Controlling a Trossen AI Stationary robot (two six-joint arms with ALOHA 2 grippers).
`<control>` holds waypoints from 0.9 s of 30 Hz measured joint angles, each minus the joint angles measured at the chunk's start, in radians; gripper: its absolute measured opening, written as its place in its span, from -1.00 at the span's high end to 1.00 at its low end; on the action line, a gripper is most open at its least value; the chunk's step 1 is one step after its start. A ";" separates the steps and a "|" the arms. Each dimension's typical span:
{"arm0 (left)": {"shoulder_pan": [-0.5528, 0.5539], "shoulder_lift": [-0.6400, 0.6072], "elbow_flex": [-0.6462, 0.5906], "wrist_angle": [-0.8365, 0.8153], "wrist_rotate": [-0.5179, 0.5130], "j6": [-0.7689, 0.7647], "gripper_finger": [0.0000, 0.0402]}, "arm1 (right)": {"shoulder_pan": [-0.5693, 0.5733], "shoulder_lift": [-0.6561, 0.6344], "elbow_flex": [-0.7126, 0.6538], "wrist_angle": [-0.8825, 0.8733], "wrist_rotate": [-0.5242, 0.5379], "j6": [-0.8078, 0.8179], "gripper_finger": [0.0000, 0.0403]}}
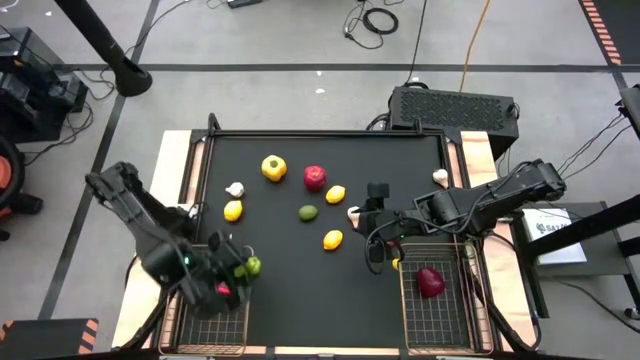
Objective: Sort produce into baskets
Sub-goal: Put the chayote into the left gold wire basket
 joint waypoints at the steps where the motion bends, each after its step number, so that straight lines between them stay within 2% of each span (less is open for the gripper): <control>1: -0.018 0.014 0.000 -0.005 -0.011 -0.021 -0.16 | 0.000 0.000 0.000 0.000 0.000 0.003 0.09; 4: -0.073 0.039 0.000 -0.028 -0.052 -0.128 -0.16 | 0.000 0.000 0.000 0.000 0.000 0.004 0.09; 9: -0.182 0.092 0.000 -0.045 -0.191 -0.319 -0.16 | 0.001 0.000 0.000 -0.001 -0.004 0.012 0.09; 15: -0.236 0.183 0.000 -0.048 -0.291 -0.409 -0.16 | 0.001 0.000 0.000 -0.008 -0.005 0.013 0.09; 23: -0.224 0.269 0.000 -0.053 -0.301 -0.442 -0.16 | 0.001 0.000 0.000 -0.011 -0.057 0.007 0.09; 27: -0.225 0.281 0.001 -0.106 -0.302 -0.556 -0.16 | 0.001 0.000 0.000 -0.014 -0.058 -0.003 0.09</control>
